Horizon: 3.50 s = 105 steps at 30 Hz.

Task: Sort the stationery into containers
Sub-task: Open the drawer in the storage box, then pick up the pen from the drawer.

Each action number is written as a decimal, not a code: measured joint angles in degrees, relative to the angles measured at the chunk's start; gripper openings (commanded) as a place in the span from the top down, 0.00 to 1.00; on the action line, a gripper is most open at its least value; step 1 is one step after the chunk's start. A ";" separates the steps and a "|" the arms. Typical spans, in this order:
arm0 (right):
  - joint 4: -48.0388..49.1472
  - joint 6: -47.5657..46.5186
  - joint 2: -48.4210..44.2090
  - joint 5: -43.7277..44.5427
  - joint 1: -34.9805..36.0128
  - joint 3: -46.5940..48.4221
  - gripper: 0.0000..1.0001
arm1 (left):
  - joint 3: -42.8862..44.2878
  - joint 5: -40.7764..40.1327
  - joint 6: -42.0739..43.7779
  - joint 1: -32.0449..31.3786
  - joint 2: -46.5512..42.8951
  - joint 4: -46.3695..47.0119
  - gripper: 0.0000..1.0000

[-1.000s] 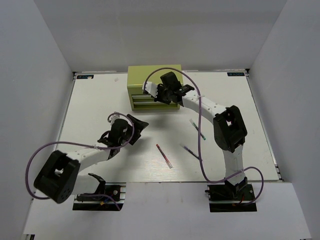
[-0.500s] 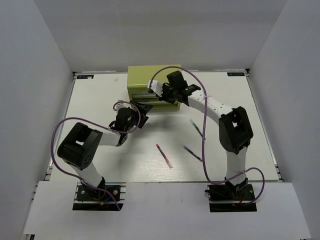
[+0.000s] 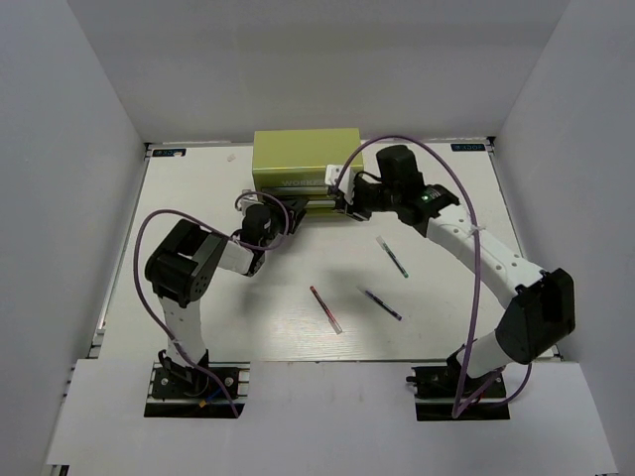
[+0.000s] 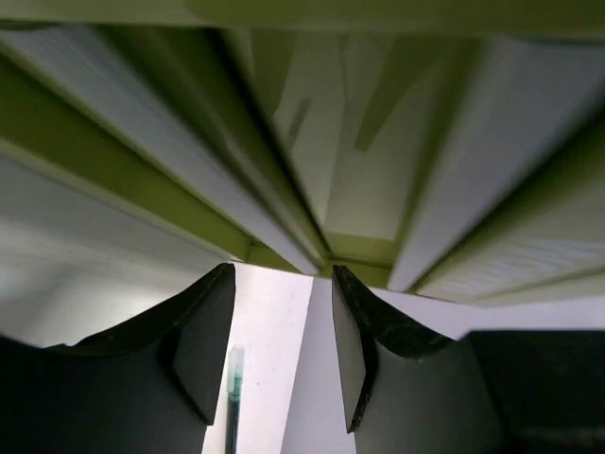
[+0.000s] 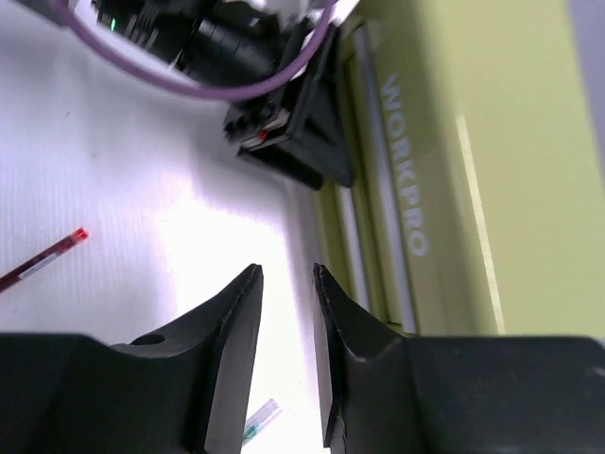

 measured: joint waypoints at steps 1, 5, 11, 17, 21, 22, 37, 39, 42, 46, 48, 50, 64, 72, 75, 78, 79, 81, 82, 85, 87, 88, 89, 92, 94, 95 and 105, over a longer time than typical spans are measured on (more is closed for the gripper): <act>0.50 0.44 -0.59 -0.09 -0.22 -0.04 0.66 | 0.15 -0.20 -0.24 0.02 0.61 0.22 0.45; 2.49 2.82 -1.14 0.04 -1.53 -0.04 0.63 | 1.25 -1.11 -0.81 0.02 2.16 -0.96 0.45; 4.24 5.86 -0.26 0.74 -3.21 0.42 0.52 | 3.98 -4.24 -1.03 0.00 2.36 -2.67 0.49; 5.55 7.72 3.82 1.77 -3.87 3.06 0.40 | 6.29 -6.64 -1.22 -0.42 3.26 -7.30 0.64; 5.60 8.22 7.82 2.99 -3.91 6.32 0.36 | 6.45 -8.94 -2.19 -1.22 3.21 -7.74 0.73; 5.60 8.33 8.83 3.30 -3.91 7.17 0.34 | 6.45 -9.38 -2.34 -1.38 3.21 -7.69 0.75; 6.36 8.98 18.82 10.49 -3.91 15.93 0.33 | -2.82 -9.94 -2.19 -2.89 0.07 0.74 0.93; 6.40 9.14 19.89 11.85 -3.91 17.16 0.33 | -5.07 -9.40 -1.90 -3.23 -1.40 1.36 0.93; 6.36 9.33 21.55 13.99 -3.91 19.19 0.34 | -7.98 -8.50 -1.31 -3.58 -3.80 1.68 0.93; 6.05 9.44 22.62 15.30 -3.85 20.52 0.34 | -10.91 -7.32 -0.59 -3.91 -6.51 1.33 0.93; 6.01 9.46 22.62 15.54 -3.78 20.52 0.34 | -11.67 -6.95 0.00 -4.04 -7.91 0.22 0.93; 5.99 9.49 22.62 15.50 -3.80 20.52 0.34 | -12.11 -6.82 0.59 -4.24 -9.22 -1.40 0.85; 9.97 8.81 -0.59 11.43 -4.68 -2.62 0.28 | -9.42 -6.56 8.13 -3.89 -16.37 -14.34 0.23; 7.58 12.31 -6.75 12.24 -8.66 -14.80 0.52 | -9.42 -3.08 13.38 -3.76 -27.26 -26.16 0.23; 5.18 13.88 -6.25 12.83 -10.67 -18.95 0.54 | -10.91 -1.97 15.58 -3.76 -33.18 -30.95 0.23; 3.26 15.26 -4.55 14.08 -11.87 -20.15 0.54 | -12.00 -1.22 18.21 -3.76 -37.57 -37.05 0.24; 2.93 15.63 -3.58 14.47 -12.46 -20.15 0.52 | -12.07 -0.74 19.28 -3.76 -38.88 -39.80 0.26; 2.64 16.20 -1.60 15.04 -13.20 -20.15 0.51 | -12.09 0.00 20.65 -3.80 -41.29 -44.39 0.26; 2.29 16.39 -0.35 15.30 -13.60 -20.15 0.51 | -12.07 0.42 21.27 -3.80 -42.27 -46.51 0.26; 1.18 16.87 3.26 16.61 -14.34 -20.15 0.49 | -11.28 1.90 23.15 -4.07 -44.44 -54.10 0.26; 0.61 17.05 5.60 17.25 -14.69 -20.15 0.49 | -9.86 2.73 23.80 -4.59 -44.48 -58.64 0.26; 0.26 17.11 6.75 17.57 -14.82 -20.15 0.49 | -8.90 2.99 24.17 -5.03 -44.46 -60.94 0.26; 0.04 17.20 7.91 17.84 -14.86 -20.15 0.49 | -7.87 3.30 24.35 -5.55 -44.33 -63.06 0.26; -0.33 17.51 10.56 18.05 -14.88 -20.15 0.51 | -3.45 3.67 24.81 -7.43 -42.32 -68.52 0.26; -0.50 17.75 11.78 18.12 -14.88 -20.15 0.51 | 0.55 3.78 25.03 -8.76 -39.45 -72.35 0.24; -0.50 18.05 11.85 18.08 -14.88 -19.93 0.56 | 2.78 3.76 25.09 -9.44 -37.70 -74.07 0.24; -0.68 16.87 13.20 16.39 -15.43 -18.62 1.00 | 10.82 1.84 24.76 -15.61 -26.27 -83.93 0.24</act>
